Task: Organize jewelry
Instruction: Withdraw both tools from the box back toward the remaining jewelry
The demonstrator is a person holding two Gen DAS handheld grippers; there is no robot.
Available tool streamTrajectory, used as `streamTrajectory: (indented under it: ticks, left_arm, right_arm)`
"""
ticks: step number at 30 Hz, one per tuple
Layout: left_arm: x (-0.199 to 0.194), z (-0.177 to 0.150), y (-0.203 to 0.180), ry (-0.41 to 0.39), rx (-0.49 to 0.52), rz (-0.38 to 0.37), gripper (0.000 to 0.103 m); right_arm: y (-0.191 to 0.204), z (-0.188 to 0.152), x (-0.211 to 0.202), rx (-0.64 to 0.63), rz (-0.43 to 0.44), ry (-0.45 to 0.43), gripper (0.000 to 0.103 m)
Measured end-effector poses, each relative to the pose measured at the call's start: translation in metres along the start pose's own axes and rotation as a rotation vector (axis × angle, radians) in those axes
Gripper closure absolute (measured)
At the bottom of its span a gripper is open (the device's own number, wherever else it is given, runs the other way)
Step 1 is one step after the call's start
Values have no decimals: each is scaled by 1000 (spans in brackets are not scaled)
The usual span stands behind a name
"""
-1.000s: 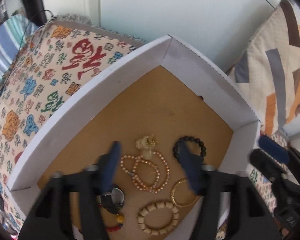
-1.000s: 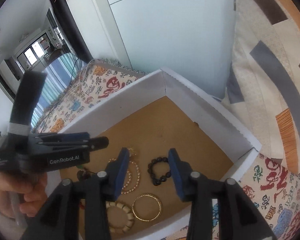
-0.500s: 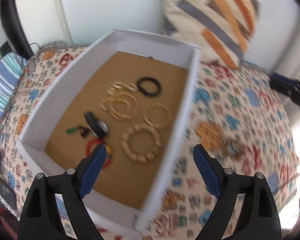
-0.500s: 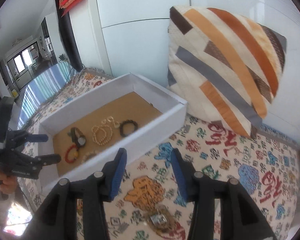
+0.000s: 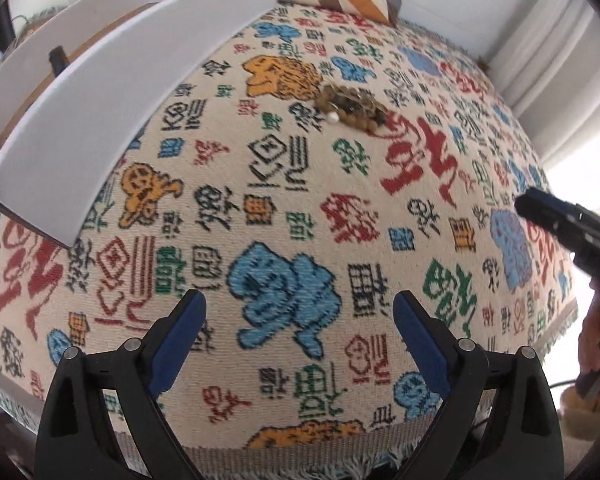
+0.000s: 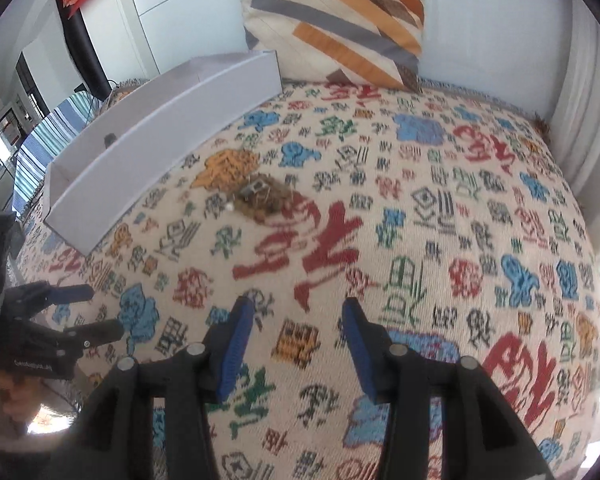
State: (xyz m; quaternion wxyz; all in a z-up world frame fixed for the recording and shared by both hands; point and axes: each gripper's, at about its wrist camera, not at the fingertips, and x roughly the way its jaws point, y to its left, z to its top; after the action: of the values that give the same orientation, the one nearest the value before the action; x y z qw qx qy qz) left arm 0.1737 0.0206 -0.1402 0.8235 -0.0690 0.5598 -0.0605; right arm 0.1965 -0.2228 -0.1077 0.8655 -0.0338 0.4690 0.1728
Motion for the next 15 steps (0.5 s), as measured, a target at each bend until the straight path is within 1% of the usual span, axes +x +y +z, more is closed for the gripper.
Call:
streamTrajectory:
  ticks: [2, 6, 9, 15]
  left_arm:
    - [-1, 1, -11, -11, 32, 22, 8]
    - [-3, 3, -24, -21, 58, 24, 8]
    - [-2, 4, -28, -20, 60, 34, 8]
    - [-1, 4, -20, -22, 54, 74, 8]
  right_arm:
    - [-4, -13, 1, 20, 11, 15, 56]
    - [-7, -26, 0, 33, 15, 19, 56]
    - [-5, -26, 0, 26, 31, 19, 56]
    - [3, -16, 6, 20, 68, 19, 56]
